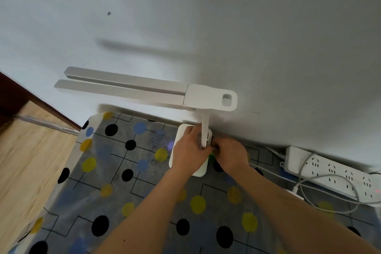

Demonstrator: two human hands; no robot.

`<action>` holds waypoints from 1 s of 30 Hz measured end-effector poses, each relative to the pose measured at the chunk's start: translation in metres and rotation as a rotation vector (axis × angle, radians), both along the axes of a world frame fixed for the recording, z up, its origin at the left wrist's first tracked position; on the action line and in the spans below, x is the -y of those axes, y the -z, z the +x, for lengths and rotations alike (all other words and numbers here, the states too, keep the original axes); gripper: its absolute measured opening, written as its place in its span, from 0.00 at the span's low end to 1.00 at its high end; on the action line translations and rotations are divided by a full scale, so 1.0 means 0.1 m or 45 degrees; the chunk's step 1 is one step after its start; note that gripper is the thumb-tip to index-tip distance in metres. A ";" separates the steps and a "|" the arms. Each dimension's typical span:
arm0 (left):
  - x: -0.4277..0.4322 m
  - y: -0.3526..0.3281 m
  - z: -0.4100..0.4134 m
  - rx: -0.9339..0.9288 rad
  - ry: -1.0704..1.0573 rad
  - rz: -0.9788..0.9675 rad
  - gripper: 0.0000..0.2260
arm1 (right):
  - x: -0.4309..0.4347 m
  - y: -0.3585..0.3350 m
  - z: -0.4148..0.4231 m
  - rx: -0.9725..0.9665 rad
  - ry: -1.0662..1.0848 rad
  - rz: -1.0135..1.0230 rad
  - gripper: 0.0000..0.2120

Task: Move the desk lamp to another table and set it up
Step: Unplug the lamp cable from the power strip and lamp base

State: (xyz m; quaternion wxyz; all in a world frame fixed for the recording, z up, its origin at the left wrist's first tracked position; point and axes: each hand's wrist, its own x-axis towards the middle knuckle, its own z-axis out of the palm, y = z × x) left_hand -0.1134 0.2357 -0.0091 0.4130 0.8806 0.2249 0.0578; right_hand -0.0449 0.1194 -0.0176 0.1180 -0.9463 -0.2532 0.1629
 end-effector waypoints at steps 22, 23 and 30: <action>-0.07 -0.12 0.03 -0.030 0.069 -0.035 0.22 | 0.11 0.06 0.04 0.031 -0.220 0.085 0.13; -0.07 -0.13 0.03 -0.034 0.076 -0.036 0.21 | 0.12 0.07 0.04 0.030 -0.217 0.079 0.12; -0.04 -0.14 0.02 -0.057 0.100 -0.043 0.22 | 0.17 0.11 -0.02 0.082 -0.202 0.009 0.12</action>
